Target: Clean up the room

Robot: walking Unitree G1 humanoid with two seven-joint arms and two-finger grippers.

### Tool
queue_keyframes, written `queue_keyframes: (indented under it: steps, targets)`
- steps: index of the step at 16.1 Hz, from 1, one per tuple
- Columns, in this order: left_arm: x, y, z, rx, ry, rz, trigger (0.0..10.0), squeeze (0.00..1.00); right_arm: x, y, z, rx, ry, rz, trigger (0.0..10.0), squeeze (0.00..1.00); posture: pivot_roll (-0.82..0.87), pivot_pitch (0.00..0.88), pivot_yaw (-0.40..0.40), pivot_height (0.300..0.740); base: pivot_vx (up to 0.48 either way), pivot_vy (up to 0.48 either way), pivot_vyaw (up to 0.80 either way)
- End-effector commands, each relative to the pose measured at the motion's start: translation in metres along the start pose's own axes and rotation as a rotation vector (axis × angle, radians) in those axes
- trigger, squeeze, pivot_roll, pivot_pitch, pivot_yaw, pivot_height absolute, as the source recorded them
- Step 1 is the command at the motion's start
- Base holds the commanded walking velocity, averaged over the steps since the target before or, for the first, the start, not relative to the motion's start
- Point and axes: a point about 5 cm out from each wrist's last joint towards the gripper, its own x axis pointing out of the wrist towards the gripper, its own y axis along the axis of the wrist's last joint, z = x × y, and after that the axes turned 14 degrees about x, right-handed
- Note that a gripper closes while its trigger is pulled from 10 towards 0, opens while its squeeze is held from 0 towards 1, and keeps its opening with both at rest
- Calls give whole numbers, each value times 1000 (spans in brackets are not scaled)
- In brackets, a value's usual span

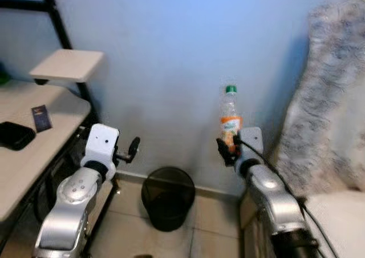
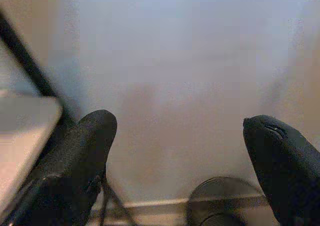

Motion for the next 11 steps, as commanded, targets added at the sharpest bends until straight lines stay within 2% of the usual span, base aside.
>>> queue_keyframes:
  steps: [1, 4, 5, 6, 8, 11]
  targets:
    - [0, 4, 0, 12, -3, 16, 10000, 0, 0, 1, 0, -11, 17, -2, 10000, 0, 97, 0, -11, 740, 330, 0, 0]
    - [0, 2, 2, 30, -28, 12, 10000, 0, -4, -15, -1, -127, 103, -102, 10000, 0, 95, 0, -9, 740, 328, 0, 0]
    - [0, 1, 3, 42, -44, 9, 10000, 0, -5, -19, 2, -166, 108, -124, 10000, 0, 95, 0, -9, 740, 326, 0, 631]
    - [0, 0, 5, 53, -55, 7, 10000, 0, -5, -21, 3, -185, 118, -145, 10000, 0, 98, 0, -12, 740, 304, 0, 800]
    - [-1, 1, 6, 57, -61, 9, 10000, 0, -4, -23, 5, -180, 125, -161, 10000, 0, 99, 0, -13, 740, 302, 0, 0]
    - [-1, 1, 8, 70, -84, 10, 10000, 0, -3, -25, 7, -243, 161, -196, 10000, 0, 101, 0, -14, 740, 303, 0, 0]
